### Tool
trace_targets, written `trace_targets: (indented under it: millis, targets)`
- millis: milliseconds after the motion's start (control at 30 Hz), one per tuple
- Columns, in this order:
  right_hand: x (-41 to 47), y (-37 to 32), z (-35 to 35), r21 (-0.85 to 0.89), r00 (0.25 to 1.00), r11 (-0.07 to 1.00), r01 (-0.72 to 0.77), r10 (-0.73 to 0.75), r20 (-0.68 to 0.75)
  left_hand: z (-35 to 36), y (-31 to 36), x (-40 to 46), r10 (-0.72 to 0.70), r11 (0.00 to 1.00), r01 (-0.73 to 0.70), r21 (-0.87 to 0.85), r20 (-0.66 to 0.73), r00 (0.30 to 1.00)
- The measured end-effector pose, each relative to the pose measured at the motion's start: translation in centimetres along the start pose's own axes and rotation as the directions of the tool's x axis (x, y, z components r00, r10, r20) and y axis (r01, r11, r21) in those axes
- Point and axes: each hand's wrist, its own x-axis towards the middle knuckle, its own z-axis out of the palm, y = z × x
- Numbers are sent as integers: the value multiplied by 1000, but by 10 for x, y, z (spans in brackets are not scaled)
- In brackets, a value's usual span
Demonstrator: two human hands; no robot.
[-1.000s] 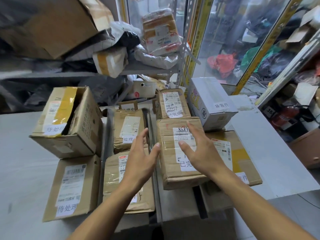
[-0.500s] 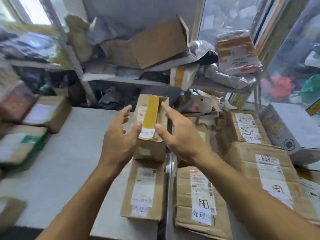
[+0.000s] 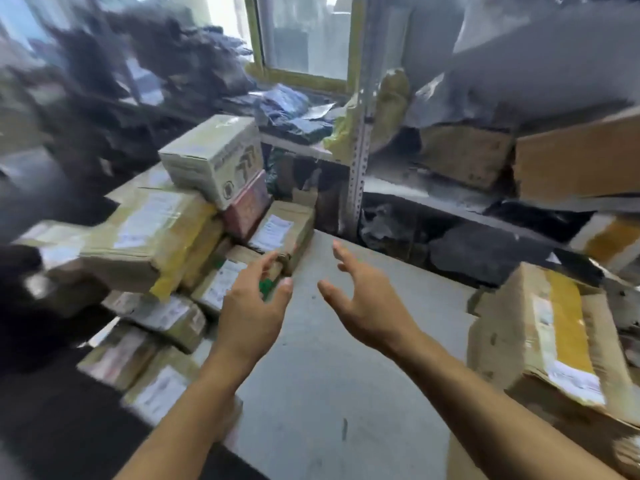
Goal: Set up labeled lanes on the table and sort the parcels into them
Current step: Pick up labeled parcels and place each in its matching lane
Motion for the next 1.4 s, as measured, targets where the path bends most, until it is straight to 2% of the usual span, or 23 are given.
trace_targets:
  millis: [167,267,333,400,467,533,567,633,733,800,933,1167,1400]
  targets:
    - [28,-29,58,25,988,1000,17,-20,154,-53,-65,7,-142,990,142,-5,-91,986]
    - [46,-46,82,60,977,998,12,-24,210,-78,-86,11,-149,989,146,-31,-159,976]
    - [63,-63,101,147,961,989,-31,-11,275,-100,-98,23,-154,988,142,-67,-241,958]
    - [84,-82,122,301,932,940,-160,44,359,-129,-111,41,-171,983,136,-120,-370,913]
    - [106,-103,144,441,889,832,-336,125,440,-158,-128,66,-246,965,156,-212,-514,821]
    - [125,-123,167,487,851,749,-449,192,488,-184,-149,95,-344,939,259,-227,-575,742]
    - [134,-131,178,499,837,718,-485,216,502,-193,-159,108,-396,917,342,-205,-561,727]
    - [147,-143,197,515,811,659,-548,269,519,-204,-179,128,-493,868,450,-208,-458,740]
    - [157,-148,221,524,771,588,-616,316,552,-206,-197,137,-566,811,495,-312,-210,797]
    - [156,-150,232,534,758,562,-632,302,578,-204,-204,133,-553,812,494,-311,-135,822]
    - [151,-148,240,551,787,588,-593,276,552,-199,-210,127,-459,870,391,-302,-204,865]
    - [137,-145,233,613,801,538,-578,228,554,-190,-192,98,-425,880,322,-348,-277,862]
    - [92,-117,185,637,828,573,-515,140,543,-170,-159,40,-416,843,273,-464,-240,877]
